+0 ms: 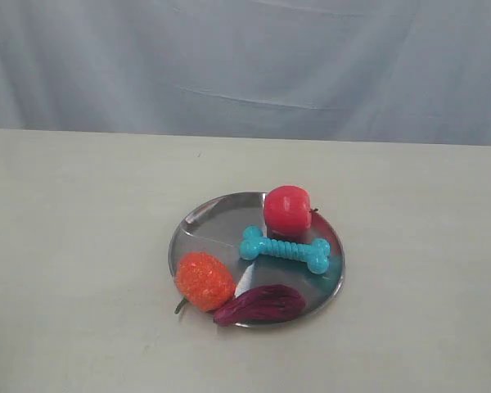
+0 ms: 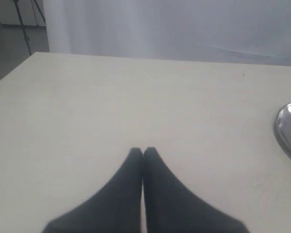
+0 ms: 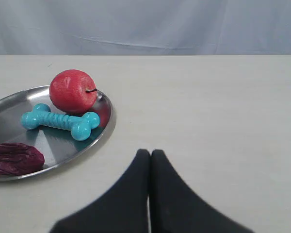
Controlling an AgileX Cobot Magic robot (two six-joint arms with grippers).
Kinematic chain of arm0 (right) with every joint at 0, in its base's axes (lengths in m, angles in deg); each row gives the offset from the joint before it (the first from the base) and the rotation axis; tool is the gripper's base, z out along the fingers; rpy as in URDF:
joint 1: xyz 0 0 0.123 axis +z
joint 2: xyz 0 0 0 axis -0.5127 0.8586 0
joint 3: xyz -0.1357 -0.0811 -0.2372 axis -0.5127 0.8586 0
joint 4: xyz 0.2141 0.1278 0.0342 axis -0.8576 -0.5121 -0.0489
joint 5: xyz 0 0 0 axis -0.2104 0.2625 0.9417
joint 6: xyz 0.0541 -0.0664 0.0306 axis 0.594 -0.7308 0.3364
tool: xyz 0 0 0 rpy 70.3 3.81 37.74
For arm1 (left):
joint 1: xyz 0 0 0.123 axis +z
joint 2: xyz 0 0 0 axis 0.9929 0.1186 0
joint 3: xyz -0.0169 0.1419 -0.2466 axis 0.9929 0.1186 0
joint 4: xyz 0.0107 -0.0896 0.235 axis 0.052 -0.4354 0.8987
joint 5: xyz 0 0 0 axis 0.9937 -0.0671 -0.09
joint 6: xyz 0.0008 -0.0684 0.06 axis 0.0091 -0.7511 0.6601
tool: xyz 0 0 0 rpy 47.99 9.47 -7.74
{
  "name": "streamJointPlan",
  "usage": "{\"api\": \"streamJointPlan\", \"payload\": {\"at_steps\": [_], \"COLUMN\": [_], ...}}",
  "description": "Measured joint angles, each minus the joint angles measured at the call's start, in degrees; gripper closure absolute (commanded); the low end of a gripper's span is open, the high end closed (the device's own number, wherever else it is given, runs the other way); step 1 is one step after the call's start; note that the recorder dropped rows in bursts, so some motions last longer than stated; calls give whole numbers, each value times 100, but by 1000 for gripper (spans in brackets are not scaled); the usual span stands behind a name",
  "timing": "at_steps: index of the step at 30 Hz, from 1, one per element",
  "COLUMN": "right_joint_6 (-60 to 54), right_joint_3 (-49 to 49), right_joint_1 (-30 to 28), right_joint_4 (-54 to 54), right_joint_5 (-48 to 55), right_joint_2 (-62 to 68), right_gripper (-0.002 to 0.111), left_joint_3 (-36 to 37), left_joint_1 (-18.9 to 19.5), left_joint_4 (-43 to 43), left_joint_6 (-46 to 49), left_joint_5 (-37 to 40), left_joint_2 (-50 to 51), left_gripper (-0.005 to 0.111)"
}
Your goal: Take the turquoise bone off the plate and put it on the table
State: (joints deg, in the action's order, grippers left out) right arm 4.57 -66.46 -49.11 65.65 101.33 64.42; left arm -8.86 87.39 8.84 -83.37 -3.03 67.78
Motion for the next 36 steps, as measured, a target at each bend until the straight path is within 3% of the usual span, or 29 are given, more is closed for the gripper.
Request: {"api": "streamJointPlan", "payload": {"at_steps": [19, 32, 36], "right_joint_6": [-65, -10, 1019], "right_joint_3": [0, 3, 3], "right_joint_1": [0, 0, 0], "right_joint_4": [29, 110, -405], "right_joint_5": [-44, -2005, -3184], "right_joint_2": [0, 0, 0], "right_gripper": [109, 109, 109], "left_joint_3": [0, 0, 0], "left_joint_1": [0, 0, 0], "left_joint_4": [0, 0, 0], "left_joint_6": [0, 0, 0], "left_joint_5": [0, 0, 0], "left_joint_2": [0, 0, 0], "left_gripper": [107, 107, 107]}}
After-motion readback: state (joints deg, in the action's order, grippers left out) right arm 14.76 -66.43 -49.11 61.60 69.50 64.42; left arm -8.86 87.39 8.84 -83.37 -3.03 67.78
